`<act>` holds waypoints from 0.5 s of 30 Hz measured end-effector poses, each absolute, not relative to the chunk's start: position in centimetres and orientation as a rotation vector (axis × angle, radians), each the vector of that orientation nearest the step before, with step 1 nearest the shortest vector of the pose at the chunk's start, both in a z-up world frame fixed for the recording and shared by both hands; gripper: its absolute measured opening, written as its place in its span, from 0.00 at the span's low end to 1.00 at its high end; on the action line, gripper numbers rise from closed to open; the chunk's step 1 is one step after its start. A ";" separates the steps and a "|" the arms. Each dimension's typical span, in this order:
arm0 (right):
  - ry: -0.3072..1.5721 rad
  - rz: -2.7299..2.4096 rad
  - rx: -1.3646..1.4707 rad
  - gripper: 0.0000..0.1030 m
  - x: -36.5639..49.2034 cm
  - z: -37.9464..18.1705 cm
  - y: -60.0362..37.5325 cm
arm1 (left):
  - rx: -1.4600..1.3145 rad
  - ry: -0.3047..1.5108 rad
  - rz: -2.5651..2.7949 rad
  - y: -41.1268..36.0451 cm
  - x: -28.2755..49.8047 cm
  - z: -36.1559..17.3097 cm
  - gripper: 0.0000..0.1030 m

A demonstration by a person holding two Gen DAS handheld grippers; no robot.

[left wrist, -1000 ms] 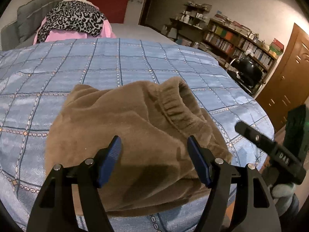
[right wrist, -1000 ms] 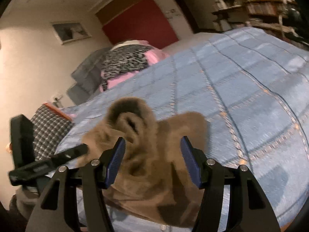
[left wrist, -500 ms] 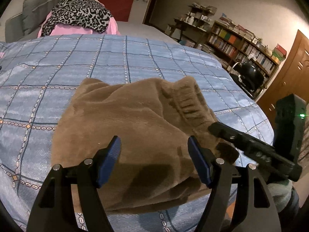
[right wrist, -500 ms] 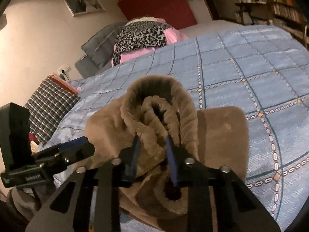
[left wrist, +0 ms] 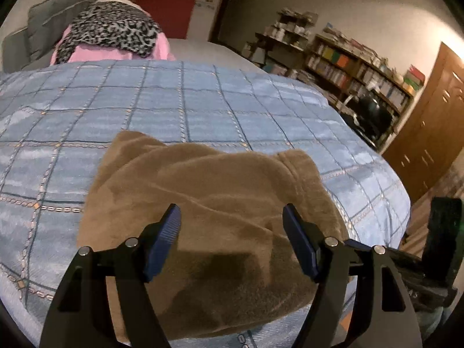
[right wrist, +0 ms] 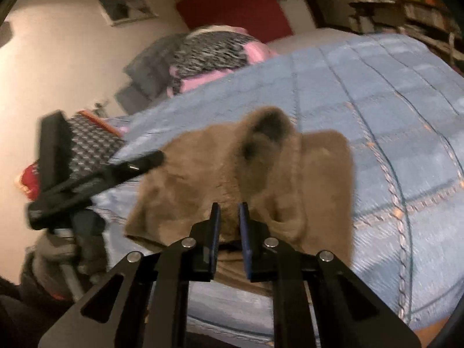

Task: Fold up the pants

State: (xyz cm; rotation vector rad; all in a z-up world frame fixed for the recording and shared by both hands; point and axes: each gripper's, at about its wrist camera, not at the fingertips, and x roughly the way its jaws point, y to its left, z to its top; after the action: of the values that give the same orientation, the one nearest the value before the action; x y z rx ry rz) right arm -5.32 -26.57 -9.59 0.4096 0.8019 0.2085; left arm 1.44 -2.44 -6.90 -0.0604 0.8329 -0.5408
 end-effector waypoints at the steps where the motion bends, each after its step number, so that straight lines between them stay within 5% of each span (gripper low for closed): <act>1: 0.805 0.208 0.425 0.15 -5.3 -9.8 -26.8 | -0.050 0.843 -0.548 -2.9 1.3 -7.3 0.72; 3: 0.792 0.213 0.437 0.26 -5.4 -9.5 -27.1 | -0.037 0.854 -0.554 -3.3 1.1 -7.8 0.72; 5: 0.765 0.206 0.440 0.71 -5.6 -8.9 -27.3 | -0.025 0.860 -0.557 -3.5 0.8 -8.3 0.73; 6: 0.745 0.187 0.440 0.79 -5.7 -8.6 -27.5 | -0.023 0.859 -0.558 -3.4 0.8 -8.4 0.73; 15: 0.782 0.171 0.610 0.81 -2.0 -9.8 -29.9 | -0.021 0.869 -0.562 -3.0 -0.2 -9.3 0.73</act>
State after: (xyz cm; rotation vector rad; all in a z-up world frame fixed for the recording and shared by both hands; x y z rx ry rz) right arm -2.04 -29.89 -9.79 0.6096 0.7815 0.1714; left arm -0.20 -2.98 -9.29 -0.0205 0.8690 -0.5625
